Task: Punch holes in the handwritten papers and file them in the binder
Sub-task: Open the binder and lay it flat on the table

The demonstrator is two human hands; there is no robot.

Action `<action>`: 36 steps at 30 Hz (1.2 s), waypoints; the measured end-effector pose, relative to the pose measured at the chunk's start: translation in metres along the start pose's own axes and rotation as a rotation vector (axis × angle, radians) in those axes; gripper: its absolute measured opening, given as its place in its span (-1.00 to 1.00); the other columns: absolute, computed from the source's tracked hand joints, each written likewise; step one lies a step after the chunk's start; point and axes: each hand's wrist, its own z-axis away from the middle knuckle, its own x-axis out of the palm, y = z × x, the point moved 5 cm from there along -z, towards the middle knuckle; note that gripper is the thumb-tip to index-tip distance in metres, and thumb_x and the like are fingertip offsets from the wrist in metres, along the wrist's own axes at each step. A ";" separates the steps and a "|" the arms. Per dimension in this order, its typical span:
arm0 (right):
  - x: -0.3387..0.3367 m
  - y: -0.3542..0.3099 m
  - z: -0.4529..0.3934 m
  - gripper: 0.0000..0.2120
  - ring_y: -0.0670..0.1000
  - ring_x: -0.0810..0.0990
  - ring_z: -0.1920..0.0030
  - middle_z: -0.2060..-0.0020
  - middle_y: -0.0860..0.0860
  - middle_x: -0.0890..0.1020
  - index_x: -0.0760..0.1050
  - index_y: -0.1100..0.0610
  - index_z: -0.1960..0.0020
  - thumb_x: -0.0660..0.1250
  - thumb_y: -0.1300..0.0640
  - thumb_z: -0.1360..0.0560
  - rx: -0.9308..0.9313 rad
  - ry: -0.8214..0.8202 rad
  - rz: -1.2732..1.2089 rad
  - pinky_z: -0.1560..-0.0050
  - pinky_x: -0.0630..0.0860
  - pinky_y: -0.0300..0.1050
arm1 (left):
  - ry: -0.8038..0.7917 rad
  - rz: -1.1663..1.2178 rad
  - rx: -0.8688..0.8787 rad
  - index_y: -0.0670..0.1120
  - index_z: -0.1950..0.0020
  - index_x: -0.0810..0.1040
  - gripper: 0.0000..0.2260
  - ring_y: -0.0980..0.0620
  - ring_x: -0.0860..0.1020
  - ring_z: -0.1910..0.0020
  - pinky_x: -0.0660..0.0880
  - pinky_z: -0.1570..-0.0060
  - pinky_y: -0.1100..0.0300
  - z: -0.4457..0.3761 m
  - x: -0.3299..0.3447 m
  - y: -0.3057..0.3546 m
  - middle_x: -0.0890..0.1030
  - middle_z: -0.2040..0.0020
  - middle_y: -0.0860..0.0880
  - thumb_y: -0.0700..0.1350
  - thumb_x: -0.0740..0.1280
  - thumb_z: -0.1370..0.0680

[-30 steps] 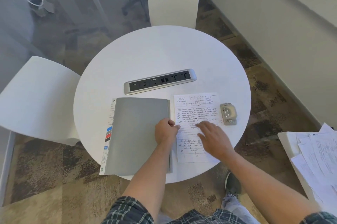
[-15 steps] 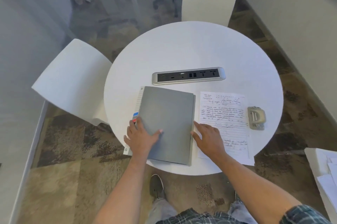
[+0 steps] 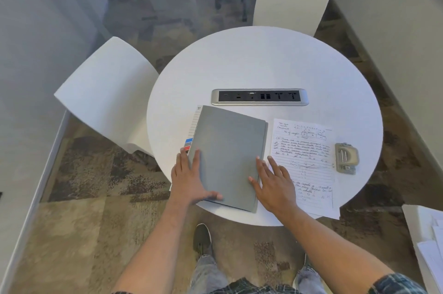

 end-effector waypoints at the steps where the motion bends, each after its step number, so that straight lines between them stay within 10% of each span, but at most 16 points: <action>1: -0.001 0.001 0.000 -0.32 0.06 0.07 -0.68 -0.60 0.00 0.35 -0.03 0.06 -0.71 -0.15 -0.28 -0.71 -0.005 0.004 0.009 -0.61 0.11 0.08 | -0.013 -0.025 0.027 0.12 -0.63 -0.33 0.46 -0.24 -0.26 -0.64 -0.03 -0.58 -0.20 0.001 0.001 -0.002 -0.36 -0.63 -0.20 0.68 0.30 0.05; 7: -0.005 0.011 -0.006 -0.32 0.05 0.25 -0.61 -0.52 0.01 0.47 0.12 0.00 -0.68 -0.02 -0.33 -0.68 0.072 0.013 -0.208 -0.55 0.21 0.10 | -0.065 -0.148 0.179 0.11 -0.61 -0.40 0.47 -0.23 -0.40 -0.60 -0.23 -0.56 -0.23 0.011 0.005 -0.004 -0.45 -0.59 -0.21 0.66 0.33 0.03; 15: -0.010 0.003 -0.005 -0.32 0.14 0.54 -0.35 -0.40 0.04 0.58 0.12 -0.04 -0.66 -0.07 -0.38 -0.66 0.153 -0.051 -0.454 -0.36 0.39 0.15 | -0.028 -0.212 0.247 0.04 -0.65 -0.30 0.06 -0.23 -0.26 -0.64 -0.02 -0.58 -0.26 0.025 0.006 -0.004 -0.37 -0.63 -0.17 0.48 0.21 -0.41; 24: -0.023 0.006 -0.003 -0.27 0.14 0.58 -0.30 -0.30 0.04 0.65 0.25 -0.06 -0.62 -0.24 -0.40 -0.64 0.221 -0.029 -0.485 -0.36 0.41 0.18 | 0.129 0.197 0.251 0.16 -0.67 -0.19 -0.25 -0.03 0.04 -0.66 0.21 -0.56 -0.08 0.058 -0.005 -0.019 -0.06 -0.69 0.00 0.26 0.12 -0.58; 27: -0.020 0.004 -0.003 -0.37 0.11 0.50 -0.40 -0.36 0.04 0.61 0.22 0.00 -0.63 -0.04 -0.31 -0.69 0.193 -0.087 -0.299 -0.41 0.32 0.11 | 0.293 0.474 0.079 0.24 -0.64 0.11 -0.43 0.16 0.59 -0.12 0.56 -0.09 0.20 0.072 -0.008 -0.036 0.58 -0.35 0.01 0.25 0.02 -0.62; 29: -0.018 -0.001 -0.005 -0.36 0.08 0.46 -0.43 -0.40 0.03 0.57 0.16 0.05 -0.65 0.04 -0.26 -0.68 0.140 -0.117 -0.133 -0.41 0.33 0.05 | 0.431 0.748 -0.135 0.03 -0.49 0.45 -0.25 0.20 0.51 0.35 0.47 0.36 0.37 0.079 -0.008 -0.052 0.60 0.21 0.04 0.47 -0.11 -0.57; 33: -0.019 -0.013 -0.008 -0.37 0.08 0.50 -0.37 -0.36 0.00 0.59 0.25 0.08 -0.59 0.05 -0.27 -0.67 0.110 -0.112 0.043 -0.32 0.40 0.05 | 0.586 1.200 -0.455 -0.06 -0.34 0.57 -0.12 0.14 0.59 0.04 0.53 0.00 0.14 0.088 0.004 -0.077 0.62 0.03 0.17 0.60 -0.04 -0.45; 36: -0.020 -0.023 -0.011 -0.40 0.10 0.53 -0.29 -0.28 0.01 0.61 0.31 0.09 -0.52 0.08 -0.28 -0.65 0.108 -0.107 0.121 -0.24 0.42 0.05 | 0.599 1.450 -0.659 -0.03 -0.19 0.56 -0.44 -0.10 0.66 -0.09 0.61 -0.06 0.03 0.086 0.012 -0.094 0.67 -0.02 0.02 0.40 0.10 -0.59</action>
